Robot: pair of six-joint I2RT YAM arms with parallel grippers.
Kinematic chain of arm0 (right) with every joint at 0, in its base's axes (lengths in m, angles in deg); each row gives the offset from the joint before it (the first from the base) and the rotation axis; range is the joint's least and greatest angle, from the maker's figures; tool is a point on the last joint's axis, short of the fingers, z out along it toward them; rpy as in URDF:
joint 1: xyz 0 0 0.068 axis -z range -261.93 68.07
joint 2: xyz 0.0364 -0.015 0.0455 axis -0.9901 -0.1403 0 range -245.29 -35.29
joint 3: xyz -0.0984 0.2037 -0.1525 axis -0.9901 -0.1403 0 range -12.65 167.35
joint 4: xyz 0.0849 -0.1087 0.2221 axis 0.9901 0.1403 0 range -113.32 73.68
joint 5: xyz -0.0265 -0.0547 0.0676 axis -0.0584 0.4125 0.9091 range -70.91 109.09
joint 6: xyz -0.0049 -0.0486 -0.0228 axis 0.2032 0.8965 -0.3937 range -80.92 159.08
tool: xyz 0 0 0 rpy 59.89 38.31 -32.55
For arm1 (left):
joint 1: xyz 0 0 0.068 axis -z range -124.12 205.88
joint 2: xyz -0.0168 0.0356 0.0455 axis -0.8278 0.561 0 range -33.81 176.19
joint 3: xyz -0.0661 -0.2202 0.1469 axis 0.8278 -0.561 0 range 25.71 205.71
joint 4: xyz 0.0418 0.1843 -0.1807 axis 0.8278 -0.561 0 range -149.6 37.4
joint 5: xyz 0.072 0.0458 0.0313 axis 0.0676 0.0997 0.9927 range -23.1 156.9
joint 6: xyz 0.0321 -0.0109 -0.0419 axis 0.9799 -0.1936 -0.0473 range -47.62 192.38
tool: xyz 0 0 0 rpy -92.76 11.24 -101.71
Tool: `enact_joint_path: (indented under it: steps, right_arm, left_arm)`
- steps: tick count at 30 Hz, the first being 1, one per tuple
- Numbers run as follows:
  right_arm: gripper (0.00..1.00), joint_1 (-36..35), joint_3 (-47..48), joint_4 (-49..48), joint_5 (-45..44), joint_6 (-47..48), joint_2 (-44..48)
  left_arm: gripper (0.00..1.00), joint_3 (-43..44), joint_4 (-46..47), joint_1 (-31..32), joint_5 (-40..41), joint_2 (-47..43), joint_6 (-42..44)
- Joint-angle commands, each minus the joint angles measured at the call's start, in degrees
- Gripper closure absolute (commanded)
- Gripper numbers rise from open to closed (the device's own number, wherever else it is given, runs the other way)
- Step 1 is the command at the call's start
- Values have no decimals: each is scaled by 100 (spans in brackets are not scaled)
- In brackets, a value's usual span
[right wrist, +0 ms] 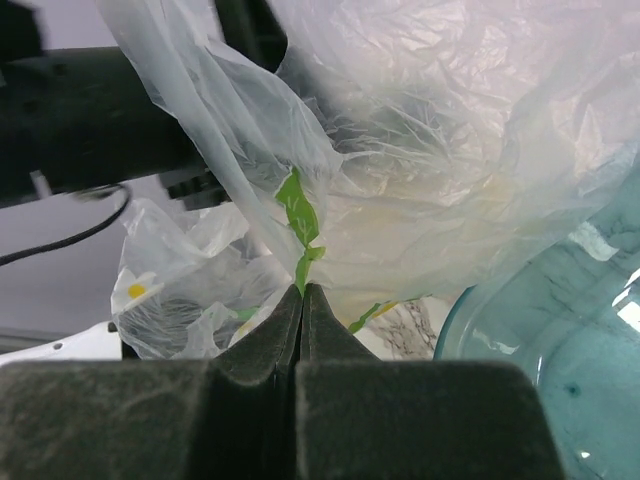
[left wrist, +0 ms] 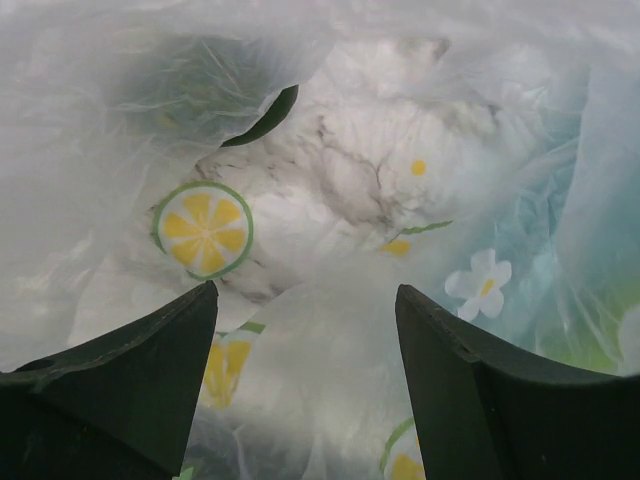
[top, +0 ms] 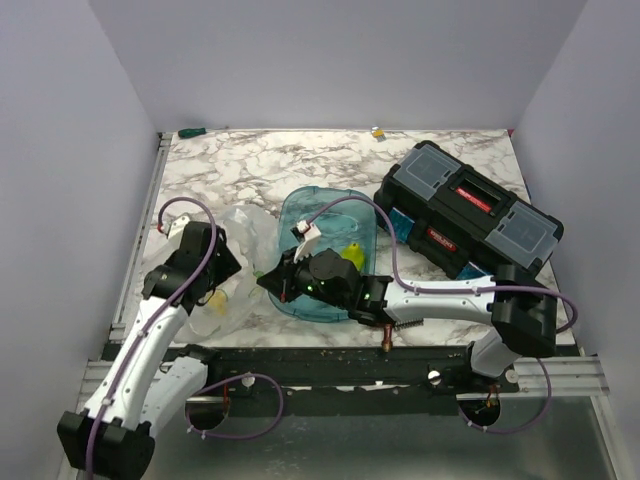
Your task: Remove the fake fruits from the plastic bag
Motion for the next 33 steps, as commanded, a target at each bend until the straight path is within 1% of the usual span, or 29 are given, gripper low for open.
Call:
enact_joint_path:
  steps: [1, 3, 7, 11, 14, 17, 19, 23, 25, 26, 30, 33]
  right_arm:
    - [99, -14, -124, -109, 59, -48, 234]
    - [99, -19, -129, -149, 130, -69, 279]
    - [99, -17, -46, -215, 325, -147, 326]
    - [99, -15, 66, -216, 398, -178, 315]
    - [99, -19, 188, -172, 434, -174, 268]
    - [99, -14, 325, -141, 467, -184, 231]
    - [99, -18, 411, -112, 503, -185, 253]
    - [99, -18, 575, -53, 518, -205, 317]
    - [99, -14, 650, 20, 489, -187, 341]
    - [99, -14, 662, 35, 474, -185, 362]
    - [99, -21, 591, 49, 392, -144, 415]
    - [99, -18, 484, -4, 385, -172, 451]
  left_arm:
    - [30, -127, 802, -689, -1235, 669, -271]
    - [32, -167, 992, -947, -1464, 960, -452]
    - [32, -248, 1278, -1284, -1302, 1348, -676]
    - [31, -372, 1511, -1392, -998, 1637, -738]
    - [31, -440, 1671, -1407, -1062, 1991, -716]
    - [31, -417, 1706, -1463, -1253, 2368, -673]
    - [31, -389, 1659, -1469, -1235, 2552, -638]
    - [26, -249, 1111, -1478, -567, 2715, -822]
    - [22, -251, 1059, -1476, -402, 2716, -822]
    - [20, -258, 1066, -1482, -350, 2718, -817]
    - [5, -335, 1267, -1597, -239, 2931, -758]
    - [4, -408, 1590, -1695, -490, 3157, -655]
